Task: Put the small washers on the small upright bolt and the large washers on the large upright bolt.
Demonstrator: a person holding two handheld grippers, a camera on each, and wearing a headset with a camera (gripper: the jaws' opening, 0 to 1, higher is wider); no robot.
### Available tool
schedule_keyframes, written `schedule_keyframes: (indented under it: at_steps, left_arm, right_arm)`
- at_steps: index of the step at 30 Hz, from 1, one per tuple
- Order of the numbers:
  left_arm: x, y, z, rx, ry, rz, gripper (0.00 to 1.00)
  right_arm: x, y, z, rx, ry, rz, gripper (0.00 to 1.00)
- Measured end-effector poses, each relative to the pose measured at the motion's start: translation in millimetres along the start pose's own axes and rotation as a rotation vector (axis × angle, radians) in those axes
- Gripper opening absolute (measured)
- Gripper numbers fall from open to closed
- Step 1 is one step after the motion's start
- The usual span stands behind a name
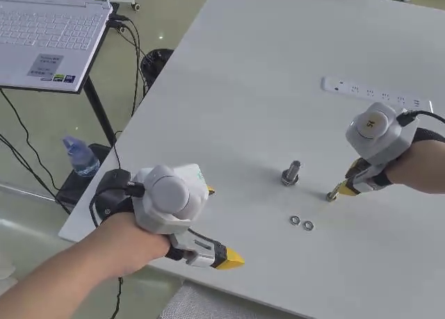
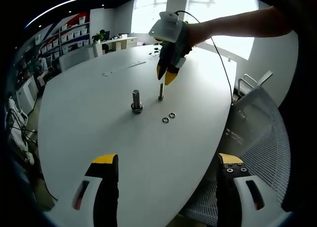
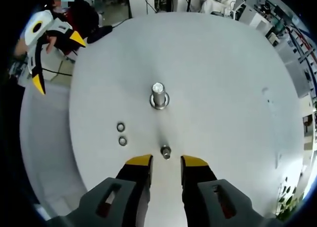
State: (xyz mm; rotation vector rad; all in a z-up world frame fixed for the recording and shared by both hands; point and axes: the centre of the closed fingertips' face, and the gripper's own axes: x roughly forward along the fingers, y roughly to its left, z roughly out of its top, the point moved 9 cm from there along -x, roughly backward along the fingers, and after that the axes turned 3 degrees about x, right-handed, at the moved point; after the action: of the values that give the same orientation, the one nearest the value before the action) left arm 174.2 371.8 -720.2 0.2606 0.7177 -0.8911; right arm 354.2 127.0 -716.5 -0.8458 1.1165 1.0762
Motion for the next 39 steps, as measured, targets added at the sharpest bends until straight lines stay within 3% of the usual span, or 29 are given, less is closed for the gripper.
schedule_keyframes:
  at_steps: [3, 6, 9, 13, 33, 39]
  left_arm:
    - [-2.4, -0.3, 2.8, -0.006, -0.001, 0.002, 0.81]
    - [-4.6, -1.9, 11.5, -0.046, -0.055, 0.003, 0.81]
    - [-2.3, -4.5, 11.9, -0.018, -0.031, 0.010, 0.81]
    - [-3.1, -6.5, 15.2, -0.028, -0.051, 0.014, 0.81]
    - [-2.6, -3.4, 7.5, -0.052, -0.056, 0.027, 0.88]
    - [-0.8, -0.7, 7.1, -0.056, -0.068, 0.066, 0.97]
  right_arm:
    - [-1.5, 2.8, 1.3, 0.000, -0.005, 0.001, 0.24]
    - [-2.0, 5.4, 2.1, -0.003, -0.009, 0.001, 0.24]
    - [-3.7, 9.4, 3.4, -0.010, -0.013, 0.001, 0.24]
    - [-6.2, 15.8, 6.0, -0.016, -0.022, 0.008, 0.24]
    - [-7.1, 40.2, -3.5, -0.014, -0.042, 0.039, 0.31]
    - [-1.9, 51.6, -6.0, -0.022, -0.049, 0.063, 0.33]
